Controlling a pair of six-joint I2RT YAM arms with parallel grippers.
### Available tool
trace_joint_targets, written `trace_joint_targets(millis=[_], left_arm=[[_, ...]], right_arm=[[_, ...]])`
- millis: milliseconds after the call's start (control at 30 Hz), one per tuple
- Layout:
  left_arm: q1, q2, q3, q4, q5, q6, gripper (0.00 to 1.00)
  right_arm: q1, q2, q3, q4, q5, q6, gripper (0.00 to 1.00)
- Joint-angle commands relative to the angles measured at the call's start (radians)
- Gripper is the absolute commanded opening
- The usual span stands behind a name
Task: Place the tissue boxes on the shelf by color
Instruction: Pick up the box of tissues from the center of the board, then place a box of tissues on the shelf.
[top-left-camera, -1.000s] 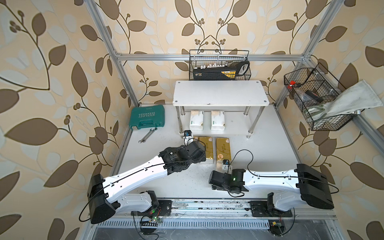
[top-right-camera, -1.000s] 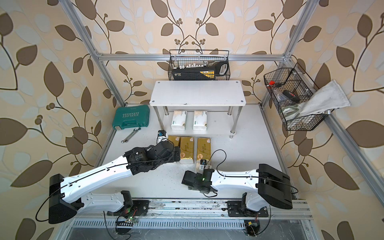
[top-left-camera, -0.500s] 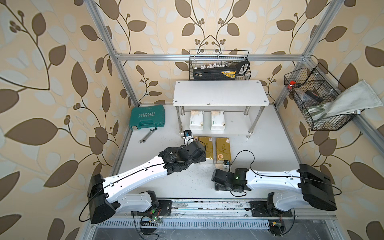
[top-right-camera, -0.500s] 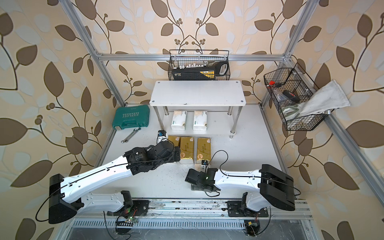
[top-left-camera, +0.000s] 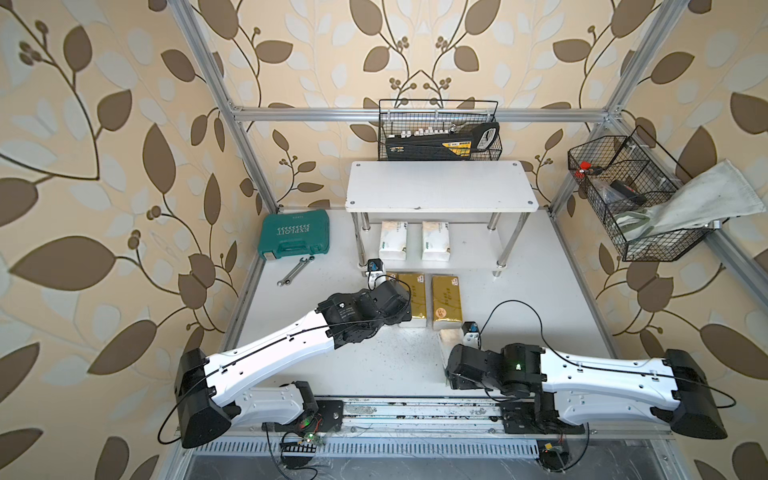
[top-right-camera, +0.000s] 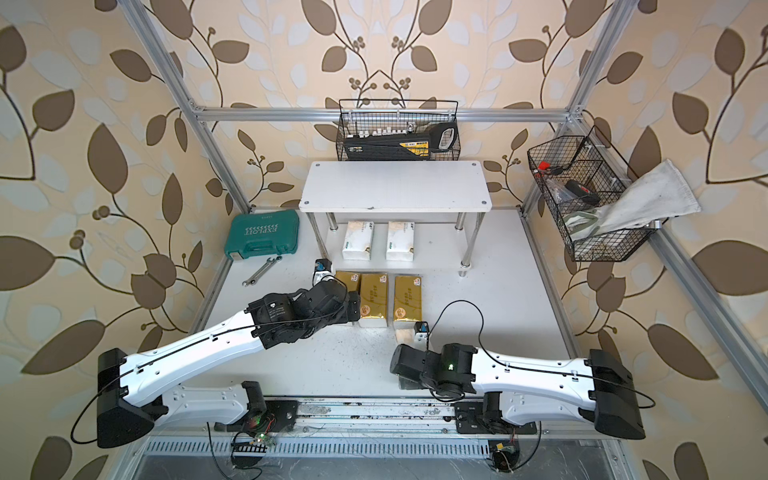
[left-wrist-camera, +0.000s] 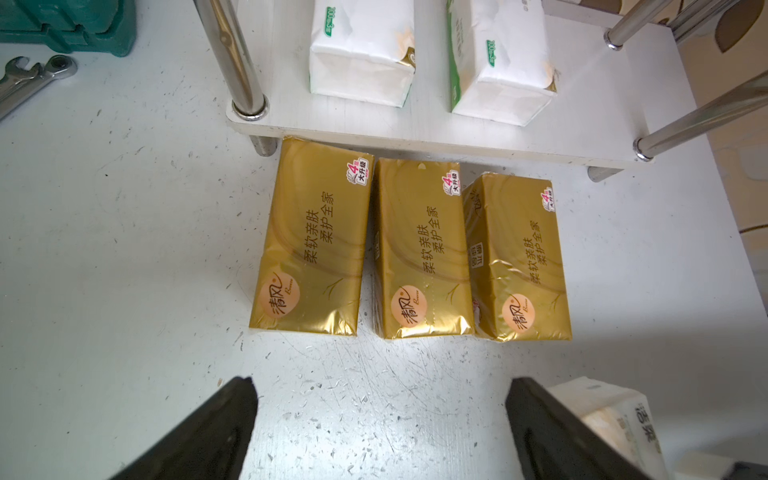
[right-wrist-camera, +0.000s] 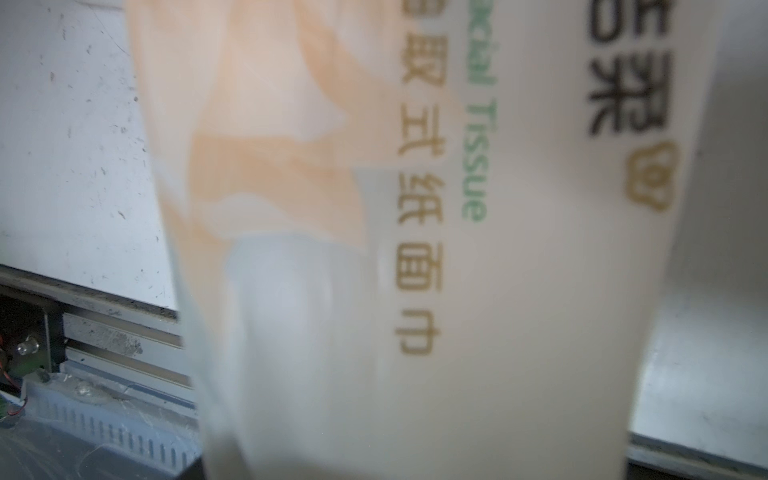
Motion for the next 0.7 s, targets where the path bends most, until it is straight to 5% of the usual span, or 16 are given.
trace_joint_targets(millis=[0, 367, 667], left_arm=[[0.021, -0.008, 0.035, -0.015, -0.013, 0.035, 0.99], [0.121, -0.016, -0.005, 0.027, 0.033, 0.142, 0.99], [0.146, -0.027, -0.059, 0.069, 0.042, 0.170, 0.99]], right_arm=[[-0.027, -0.071, 0.056, -0.098, 0.116, -0.030, 0.72], [-0.538, -0.073, 0.139, 0.099, 0.009, -0.436, 0.73], [-0.700, 0.110, 0.219, 0.297, -0.003, -0.658, 0.73]])
